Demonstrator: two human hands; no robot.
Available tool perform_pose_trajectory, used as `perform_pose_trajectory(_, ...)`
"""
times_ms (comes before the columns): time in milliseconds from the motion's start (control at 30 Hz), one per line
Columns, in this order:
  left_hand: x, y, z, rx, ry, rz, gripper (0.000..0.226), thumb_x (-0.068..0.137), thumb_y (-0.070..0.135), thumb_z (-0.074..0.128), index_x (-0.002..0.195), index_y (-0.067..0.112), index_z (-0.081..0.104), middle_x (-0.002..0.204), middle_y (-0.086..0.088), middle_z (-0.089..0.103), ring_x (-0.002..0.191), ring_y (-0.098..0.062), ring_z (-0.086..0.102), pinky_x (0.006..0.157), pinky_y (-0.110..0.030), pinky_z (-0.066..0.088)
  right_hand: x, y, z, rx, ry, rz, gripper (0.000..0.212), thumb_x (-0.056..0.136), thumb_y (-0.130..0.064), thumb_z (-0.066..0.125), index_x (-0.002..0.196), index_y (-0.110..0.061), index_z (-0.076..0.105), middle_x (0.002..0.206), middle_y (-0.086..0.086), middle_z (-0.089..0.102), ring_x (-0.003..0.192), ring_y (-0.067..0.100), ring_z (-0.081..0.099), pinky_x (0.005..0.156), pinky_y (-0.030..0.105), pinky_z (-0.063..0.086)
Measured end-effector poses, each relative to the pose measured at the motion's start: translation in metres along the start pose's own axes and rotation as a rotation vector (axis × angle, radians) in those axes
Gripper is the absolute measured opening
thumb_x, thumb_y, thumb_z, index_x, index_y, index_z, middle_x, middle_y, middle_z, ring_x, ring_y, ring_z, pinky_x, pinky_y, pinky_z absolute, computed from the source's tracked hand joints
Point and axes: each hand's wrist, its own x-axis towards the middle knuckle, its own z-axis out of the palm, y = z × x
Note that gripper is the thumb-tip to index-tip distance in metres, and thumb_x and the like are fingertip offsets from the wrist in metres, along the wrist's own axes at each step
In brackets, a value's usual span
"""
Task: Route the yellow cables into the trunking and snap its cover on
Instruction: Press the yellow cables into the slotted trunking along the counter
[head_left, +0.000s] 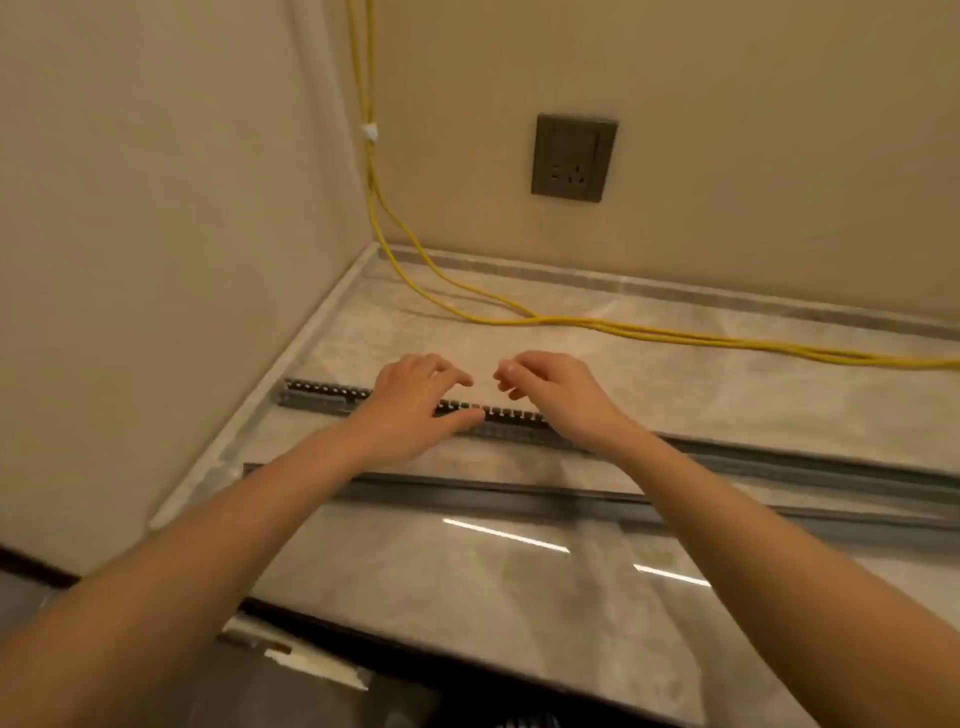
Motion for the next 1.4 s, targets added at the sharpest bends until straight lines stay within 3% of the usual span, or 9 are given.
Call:
perform_pose_trajectory(100, 0.004, -0.021, 0.006, 0.093, -0.009, 0.128, 0.079, 0.068, 0.077, 0.026, 0.121, 0.026, 0.054, 0.132, 0.003, 0.045, 0.127, -0.018, 0.034, 0.108, -0.034, 0.023, 0.004, 0.002, 0.016, -0.256, 0.013, -0.023, 0.030, 0.086, -0.044, 0.058, 0.100, -0.020, 0.068, 0.090, -0.009, 0.066, 0.081, 0.006, 0.060, 0.073, 0.028, 0.051)
perform_pose_trajectory(233, 0.020, -0.042, 0.021, 0.019, 0.023, 0.189, 0.063, 0.070, 0.073, 0.041, 0.105, 0.025, 0.061, 0.127, 0.003, 0.049, 0.124, -0.016, 0.036, 0.105, -0.032, 0.023, 0.001, 0.016, 0.030, -0.548, 0.055, -0.101, 0.042, 0.075, -0.060, 0.061, 0.096, -0.024, 0.066, 0.087, -0.009, 0.061, 0.079, 0.008, 0.056, 0.067, 0.026, 0.048)
perform_pose_trajectory(333, 0.034, -0.051, 0.026, -0.055, 0.082, 0.228, 0.045, 0.073, 0.062, 0.058, 0.097, 0.025, 0.066, 0.120, 0.006, 0.053, 0.121, -0.016, 0.038, 0.103, -0.030, 0.022, 0.008, 0.030, 0.032, -0.653, 0.112, -0.214, 0.036, 0.076, -0.051, 0.068, 0.093, -0.020, 0.068, 0.084, -0.004, 0.064, 0.080, 0.014, 0.056, 0.064, 0.025, 0.044)
perform_pose_trajectory(433, 0.049, -0.053, 0.028, -0.096, 0.112, 0.248, 0.034, 0.075, 0.050, 0.068, 0.097, 0.024, 0.067, 0.118, 0.007, 0.053, 0.120, -0.014, 0.038, 0.100, -0.028, 0.022, 0.020, 0.037, 0.027, -0.636, 0.151, -0.243, 0.030, 0.073, -0.044, 0.074, 0.090, -0.019, 0.069, 0.079, -0.004, 0.065, 0.075, 0.012, 0.056, 0.062, 0.021, 0.039)
perform_pose_trajectory(900, 0.146, -0.050, 0.031, -0.158, 0.186, 0.234, 0.033, 0.076, 0.048, 0.069, 0.095, 0.021, 0.066, 0.109, 0.009, 0.057, 0.113, -0.013, 0.041, 0.092, -0.026, 0.026, 0.104, 0.059, -0.022, -0.589, 0.167, -0.122, 0.028, 0.069, -0.043, 0.076, 0.086, -0.022, 0.069, 0.080, -0.007, 0.064, 0.076, 0.010, 0.056, 0.066, 0.028, 0.046)
perform_pose_trajectory(1033, 0.154, -0.048, 0.028, -0.212, 0.149, 0.243, 0.037, 0.077, 0.046, 0.068, 0.104, 0.021, 0.066, 0.122, 0.006, 0.056, 0.127, -0.014, 0.037, 0.102, -0.026, 0.024, 0.112, 0.059, -0.029, -0.481, 0.168, -0.079, 0.036, 0.071, -0.057, 0.060, 0.089, -0.028, 0.070, 0.081, -0.015, 0.063, 0.080, 0.006, 0.057, 0.069, 0.025, 0.046)
perform_pose_trajectory(1167, 0.157, -0.054, 0.000, -0.397, 0.062, 0.192, 0.038, 0.092, 0.025, 0.056, 0.129, 0.020, 0.051, 0.142, 0.004, 0.043, 0.141, -0.009, 0.018, 0.112, -0.022, 0.012, 0.121, 0.046, -0.031, -0.318, 0.228, -0.060, 0.019, 0.088, -0.036, 0.059, 0.094, -0.023, 0.070, 0.087, -0.011, 0.064, 0.088, 0.011, 0.056, 0.077, 0.026, 0.046)
perform_pose_trajectory(1267, 0.165, -0.066, -0.027, -0.035, -0.065, 0.201, 0.058, 0.086, 0.010, 0.053, 0.140, 0.023, 0.038, 0.151, 0.003, 0.031, 0.144, -0.011, 0.010, 0.116, -0.033, -0.002, 0.133, 0.042, -0.021, -0.456, 0.238, -0.024, 0.025, 0.089, -0.037, 0.057, 0.106, -0.021, 0.066, 0.101, -0.005, 0.065, 0.096, 0.014, 0.053, 0.081, 0.028, 0.042)
perform_pose_trajectory(1400, 0.171, -0.082, -0.061, 0.603, -0.223, 0.158, 0.067, 0.086, 0.015, 0.050, 0.147, 0.027, 0.023, 0.156, 0.006, 0.019, 0.146, -0.013, 0.001, 0.113, -0.051, -0.010, 0.149, 0.028, 0.002, -0.617, 0.109, -0.004, 0.053, 0.090, -0.052, 0.048, 0.132, -0.020, 0.049, 0.131, 0.004, 0.054, 0.120, 0.025, 0.043, 0.099, 0.039, 0.037)
